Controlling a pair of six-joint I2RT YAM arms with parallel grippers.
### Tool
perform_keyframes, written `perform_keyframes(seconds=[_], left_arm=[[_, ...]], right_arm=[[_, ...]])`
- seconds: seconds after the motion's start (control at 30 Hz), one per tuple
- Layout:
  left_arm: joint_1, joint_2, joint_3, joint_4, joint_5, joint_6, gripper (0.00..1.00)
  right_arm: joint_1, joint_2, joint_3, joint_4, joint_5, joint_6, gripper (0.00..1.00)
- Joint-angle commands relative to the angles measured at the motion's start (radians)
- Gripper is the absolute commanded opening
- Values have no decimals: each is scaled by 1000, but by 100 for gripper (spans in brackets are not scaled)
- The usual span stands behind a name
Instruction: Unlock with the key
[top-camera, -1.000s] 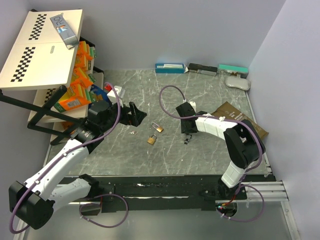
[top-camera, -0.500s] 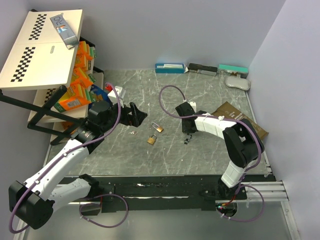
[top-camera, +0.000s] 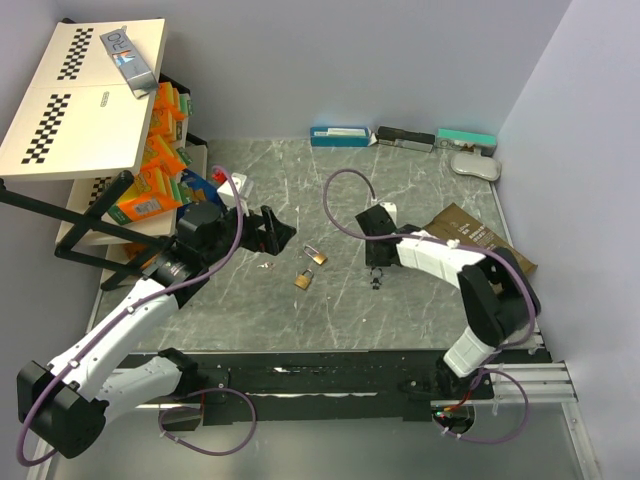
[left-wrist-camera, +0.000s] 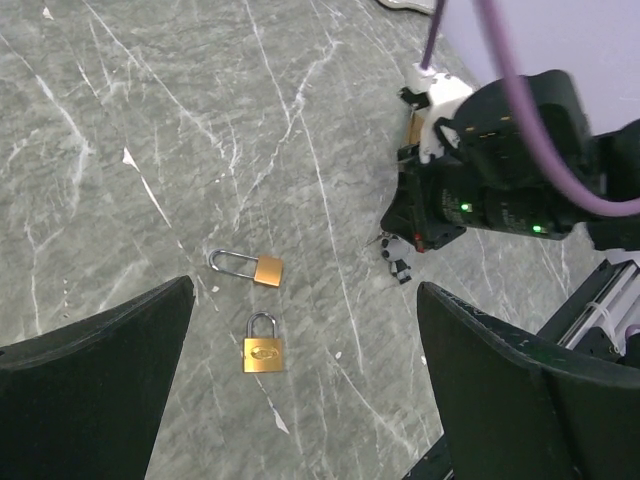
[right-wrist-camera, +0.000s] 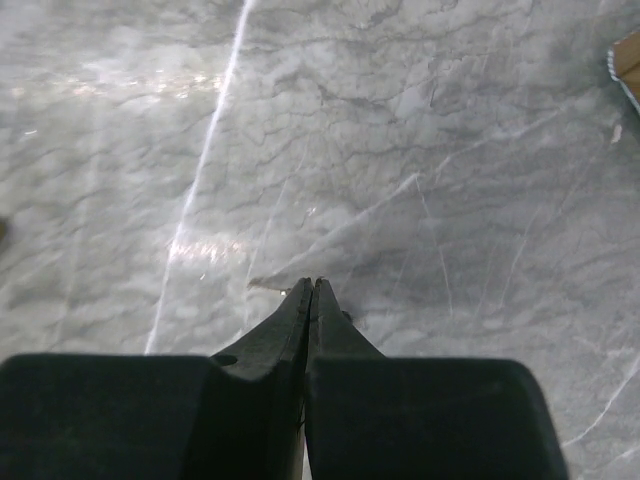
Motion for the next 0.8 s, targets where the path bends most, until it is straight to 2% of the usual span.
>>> perform_keyframes(seconds=[0.0, 0.43, 0.6, 0.77], left_arm=[[-7, -16, 0, 33, 32, 7, 99], [-21, -26, -24, 108, 182, 21, 99], [-23, -41, -38, 148, 243, 17, 99], [-23, -91, -59, 203, 276, -68, 99]], right_arm=[[4, -134, -33, 55, -30, 29, 0], [4, -375, -99, 110, -153, 36, 0], [6, -493, -128, 173, -291, -7, 0], [6, -616, -134, 198, -419, -40, 0]])
